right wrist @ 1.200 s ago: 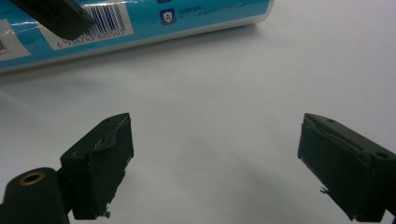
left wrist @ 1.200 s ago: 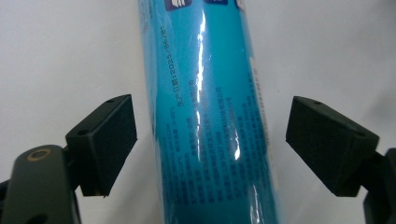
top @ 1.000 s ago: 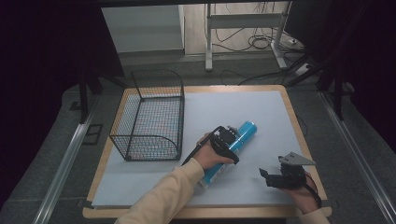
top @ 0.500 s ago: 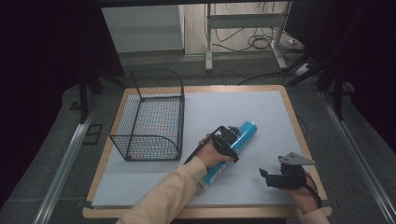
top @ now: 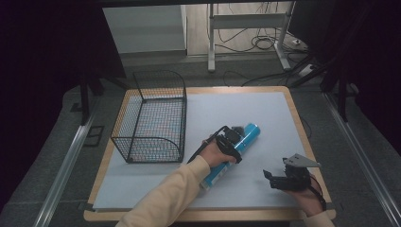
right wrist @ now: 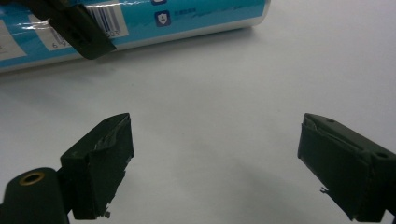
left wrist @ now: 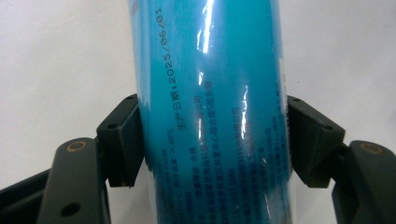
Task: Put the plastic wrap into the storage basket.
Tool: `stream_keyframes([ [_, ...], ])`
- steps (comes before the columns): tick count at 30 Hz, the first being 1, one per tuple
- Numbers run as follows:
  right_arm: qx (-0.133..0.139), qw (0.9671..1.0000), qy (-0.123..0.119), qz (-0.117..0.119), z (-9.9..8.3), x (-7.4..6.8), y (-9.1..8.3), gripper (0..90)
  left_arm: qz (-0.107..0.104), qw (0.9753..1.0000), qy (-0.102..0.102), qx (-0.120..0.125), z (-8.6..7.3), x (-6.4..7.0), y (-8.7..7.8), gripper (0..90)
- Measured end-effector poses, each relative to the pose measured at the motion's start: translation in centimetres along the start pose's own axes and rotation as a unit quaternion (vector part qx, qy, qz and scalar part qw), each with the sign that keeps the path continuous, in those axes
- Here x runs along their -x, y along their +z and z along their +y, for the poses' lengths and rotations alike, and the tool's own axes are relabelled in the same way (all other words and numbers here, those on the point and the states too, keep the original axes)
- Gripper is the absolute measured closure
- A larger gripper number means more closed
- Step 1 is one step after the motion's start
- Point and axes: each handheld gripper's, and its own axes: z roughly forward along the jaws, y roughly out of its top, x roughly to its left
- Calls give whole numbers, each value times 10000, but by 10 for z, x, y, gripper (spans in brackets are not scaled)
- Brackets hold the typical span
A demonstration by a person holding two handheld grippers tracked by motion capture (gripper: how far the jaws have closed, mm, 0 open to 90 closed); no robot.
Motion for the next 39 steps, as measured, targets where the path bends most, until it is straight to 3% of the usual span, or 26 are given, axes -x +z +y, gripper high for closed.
stream_keyframes([
  [9, 46, 10000, 42, -7, 0, 2, -2, 106, -118, 9999, 38, 74, -4, -8, -14, 304],
  [15, 31, 10000, 37, -10, 0, 1, -1, 105, -57, 9998, 126, 110, -1, -9, -28, 307],
  [23, 41, 10000, 47, 0, 0, 2, -1, 105, 95, 9992, 250, 296, 8, -12, -67, 311],
  [39, 46, 10000, 65, -1, 0, 3, -2, 106, 323, 9983, 356, 318, 21, -20, -100, 313],
])
